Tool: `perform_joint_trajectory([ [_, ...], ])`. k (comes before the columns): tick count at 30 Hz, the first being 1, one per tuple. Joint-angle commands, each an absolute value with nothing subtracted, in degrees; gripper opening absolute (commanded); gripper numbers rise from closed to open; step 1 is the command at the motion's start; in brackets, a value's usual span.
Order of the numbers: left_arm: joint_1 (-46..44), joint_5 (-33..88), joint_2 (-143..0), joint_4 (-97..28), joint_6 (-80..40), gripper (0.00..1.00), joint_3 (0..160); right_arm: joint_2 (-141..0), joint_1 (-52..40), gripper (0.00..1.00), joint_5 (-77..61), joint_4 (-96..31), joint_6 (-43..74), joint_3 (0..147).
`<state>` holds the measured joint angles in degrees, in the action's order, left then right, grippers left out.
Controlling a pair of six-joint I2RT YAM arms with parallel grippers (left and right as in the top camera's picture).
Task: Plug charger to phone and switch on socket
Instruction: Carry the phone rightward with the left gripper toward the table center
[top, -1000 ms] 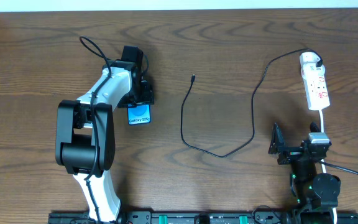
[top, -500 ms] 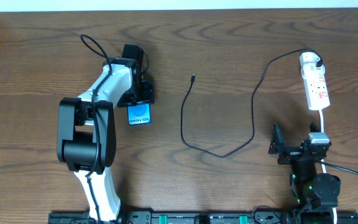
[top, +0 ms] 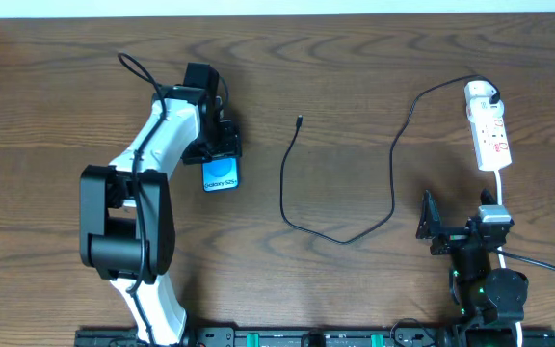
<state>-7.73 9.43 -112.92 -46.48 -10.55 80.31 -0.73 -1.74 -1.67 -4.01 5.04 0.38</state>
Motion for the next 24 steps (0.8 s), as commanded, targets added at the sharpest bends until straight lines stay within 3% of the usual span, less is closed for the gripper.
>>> perform_joint_trajectory([
  [1,-7.84,14.96,-111.33,-47.33,-11.33,0.7,80.62,-0.45,-2.2,0.99,-1.63,-4.23,5.52,0.32],
  [24,-7.79,44.8,-111.33,-48.4,-19.4,0.7,80.62,-0.45,-2.2,0.99,-1.63,-4.23,5.52,0.32],
])
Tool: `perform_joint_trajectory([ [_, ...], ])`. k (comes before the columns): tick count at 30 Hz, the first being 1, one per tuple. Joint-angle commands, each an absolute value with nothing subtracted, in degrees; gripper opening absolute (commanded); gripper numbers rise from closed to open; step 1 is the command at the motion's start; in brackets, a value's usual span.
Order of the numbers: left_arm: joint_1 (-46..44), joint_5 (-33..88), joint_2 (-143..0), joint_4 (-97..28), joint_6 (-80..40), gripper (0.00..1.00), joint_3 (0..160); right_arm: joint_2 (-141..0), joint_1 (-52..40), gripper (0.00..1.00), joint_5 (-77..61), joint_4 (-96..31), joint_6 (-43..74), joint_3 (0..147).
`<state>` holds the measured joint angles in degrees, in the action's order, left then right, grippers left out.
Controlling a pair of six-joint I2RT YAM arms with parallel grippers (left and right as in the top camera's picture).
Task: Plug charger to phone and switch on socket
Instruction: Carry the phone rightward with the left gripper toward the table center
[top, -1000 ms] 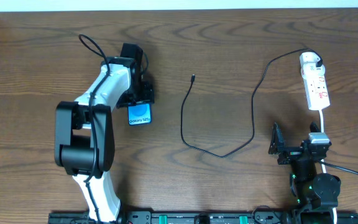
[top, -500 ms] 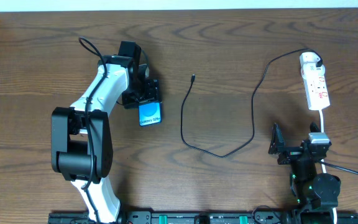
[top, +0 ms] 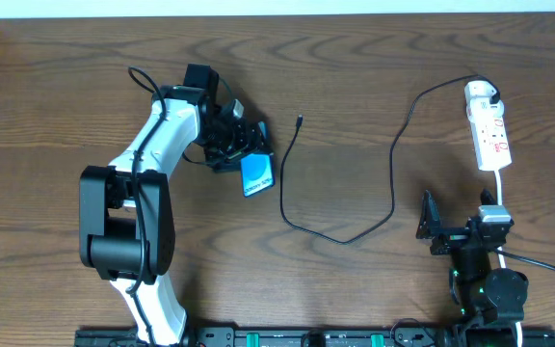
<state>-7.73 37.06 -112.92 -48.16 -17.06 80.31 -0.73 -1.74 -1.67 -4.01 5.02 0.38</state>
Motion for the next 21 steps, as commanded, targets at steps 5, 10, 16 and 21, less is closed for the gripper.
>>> perform_joint_trajectory([
  [5,-7.79,51.64,-111.33,-48.36,-21.98,0.7,80.62,-0.45,-2.2,0.99,-1.63,-4.23,5.52,0.32],
  [10,-7.79,56.95,-111.33,-48.34,-23.42,0.7,80.62,-0.45,-2.2,0.99,-1.63,-4.23,5.52,0.32],
  [16,-7.66,63.0,-111.33,-48.12,-26.5,0.7,80.62,-0.45,-2.2,0.99,-1.63,-4.23,5.52,0.32],
  [21,-7.68,68.42,-111.33,-47.68,-26.94,0.69,80.62,-0.45,-2.2,0.99,-1.63,-4.23,5.52,0.32],
])
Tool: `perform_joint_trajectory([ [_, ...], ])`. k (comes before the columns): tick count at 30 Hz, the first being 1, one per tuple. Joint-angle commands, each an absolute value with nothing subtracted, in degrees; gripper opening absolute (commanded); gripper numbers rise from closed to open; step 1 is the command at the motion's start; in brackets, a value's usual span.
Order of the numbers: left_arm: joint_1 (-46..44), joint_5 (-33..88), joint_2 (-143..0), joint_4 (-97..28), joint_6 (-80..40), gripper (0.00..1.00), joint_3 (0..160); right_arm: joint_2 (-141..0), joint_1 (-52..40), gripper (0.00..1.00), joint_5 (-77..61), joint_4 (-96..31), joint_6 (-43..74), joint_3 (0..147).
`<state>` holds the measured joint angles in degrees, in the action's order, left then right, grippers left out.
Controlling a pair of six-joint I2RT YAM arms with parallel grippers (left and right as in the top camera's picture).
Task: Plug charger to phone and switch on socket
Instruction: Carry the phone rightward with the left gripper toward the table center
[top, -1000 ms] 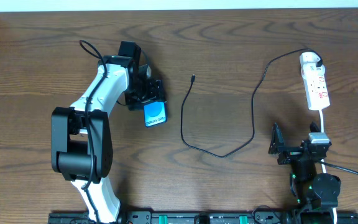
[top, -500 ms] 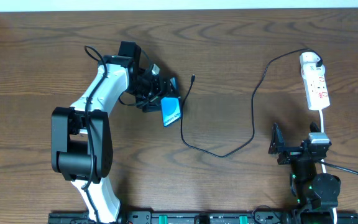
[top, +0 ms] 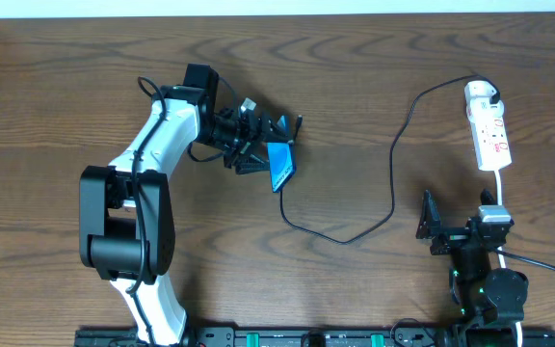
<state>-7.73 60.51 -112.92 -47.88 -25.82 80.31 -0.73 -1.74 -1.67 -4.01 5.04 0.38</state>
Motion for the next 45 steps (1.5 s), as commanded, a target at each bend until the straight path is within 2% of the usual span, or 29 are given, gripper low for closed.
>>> perform_joint_trajectory([
  [1,-7.68,69.28,-111.33,-47.48,-26.94,0.7,80.62,-0.45,-2.2,0.99,-1.63,-4.23,5.52,0.32],
  [38,-7.68,75.46,-111.33,-47.0,-38.15,0.68,80.62,-0.45,-2.2,0.99,-1.63,-4.21,5.54,0.32],
  [45,-7.68,75.57,-111.33,-43.22,-42.3,0.68,80.62,-0.45,-2.2,0.99,-1.87,-4.1,5.87,0.32],
])
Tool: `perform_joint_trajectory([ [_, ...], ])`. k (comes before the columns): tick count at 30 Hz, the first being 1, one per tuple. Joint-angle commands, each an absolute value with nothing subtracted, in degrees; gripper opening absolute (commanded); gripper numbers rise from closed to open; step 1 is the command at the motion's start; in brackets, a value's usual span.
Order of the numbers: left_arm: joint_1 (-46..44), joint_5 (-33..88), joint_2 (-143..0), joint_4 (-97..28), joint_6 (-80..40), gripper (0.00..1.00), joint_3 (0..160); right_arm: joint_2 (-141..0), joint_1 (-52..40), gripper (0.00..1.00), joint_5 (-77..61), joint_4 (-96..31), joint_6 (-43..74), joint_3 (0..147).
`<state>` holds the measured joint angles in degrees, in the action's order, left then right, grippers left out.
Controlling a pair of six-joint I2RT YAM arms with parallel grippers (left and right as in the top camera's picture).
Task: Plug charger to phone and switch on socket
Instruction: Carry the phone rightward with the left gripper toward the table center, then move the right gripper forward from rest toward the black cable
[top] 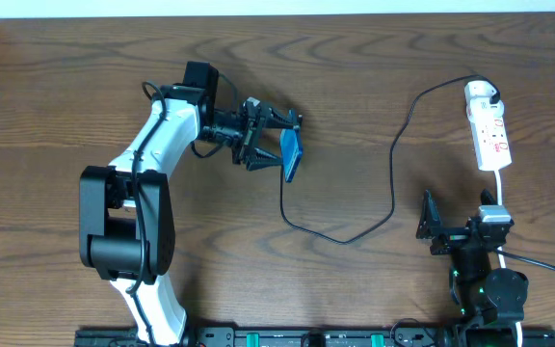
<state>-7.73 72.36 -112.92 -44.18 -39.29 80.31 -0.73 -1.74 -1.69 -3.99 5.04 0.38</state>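
Observation:
The blue phone (291,154) is tipped up on its edge, held at the end of my left gripper (281,141), which reaches right from the white left arm and is shut on it. The black charger cable (391,183) runs from beside the phone, loops down across the table and climbs to the white power strip (488,135) at the far right. Its free plug end lies right by the upper finger and is hard to make out. My right gripper (426,228) sits open near the front right, well below the strip, holding nothing.
The power strip's white lead (500,188) runs down past the right arm (485,280). A black rail (287,337) lines the table's front edge. Bare wooden tabletop (56,125) lies left of the left arm.
My left gripper has carried the phone a little further right and up, and the phone is now tilted more steeply on edge, close to the cable's free end. The right arm is unchanged.
The left gripper was first over the phone lying flat at the left of the cable. At each later moment the phone was further right and more tilted in the gripper, and it now stands on edge beside the cable's plug end. The right arm stayed still throughout.

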Motion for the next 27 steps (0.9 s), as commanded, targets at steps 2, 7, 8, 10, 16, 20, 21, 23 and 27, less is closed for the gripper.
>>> perform_joint_trajectory([
  [2,-7.68,76.12,-111.33,-41.85,-43.64,0.64,80.62,-0.45,-2.2,0.99,-1.87,-4.12,8.08,0.32],
  [7,-7.68,76.09,-111.33,-40.56,-43.83,0.63,80.62,-0.58,-2.2,0.99,-2.07,-4.08,9.39,0.32],
  [8,-7.68,76.09,-111.33,-40.27,-43.83,0.63,80.62,-0.6,-2.2,0.99,-2.07,-4.08,9.39,0.32],
  [10,-7.68,76.09,-111.33,-39.68,-43.83,0.63,80.62,-0.69,-2.2,0.99,-2.11,-4.12,9.39,0.32],
  [16,-7.68,76.07,-111.33,-39.48,-43.81,0.63,80.62,-2.85,-2.2,0.99,-6.59,-4.51,9.47,1.17],
  [20,-7.68,76.09,-111.33,-38.28,-43.81,0.63,80.62,-7.42,-2.2,0.99,-6.61,-5.56,10.66,3.9],
  [21,-7.68,76.09,-111.33,-37.95,-43.81,0.63,80.62,-9.3,-2.17,0.99,-6.61,-6.0,10.66,5.06],
  [23,-7.68,76.09,-111.33,-37.54,-43.83,0.63,80.62,-13.56,-2.2,0.99,-6.61,-6.98,10.66,7.81],
  [27,-7.68,76.09,-111.33,-37.15,-43.83,0.63,80.62,-23.7,-2.17,0.99,-7.09,-9.04,10.61,14.44],
])
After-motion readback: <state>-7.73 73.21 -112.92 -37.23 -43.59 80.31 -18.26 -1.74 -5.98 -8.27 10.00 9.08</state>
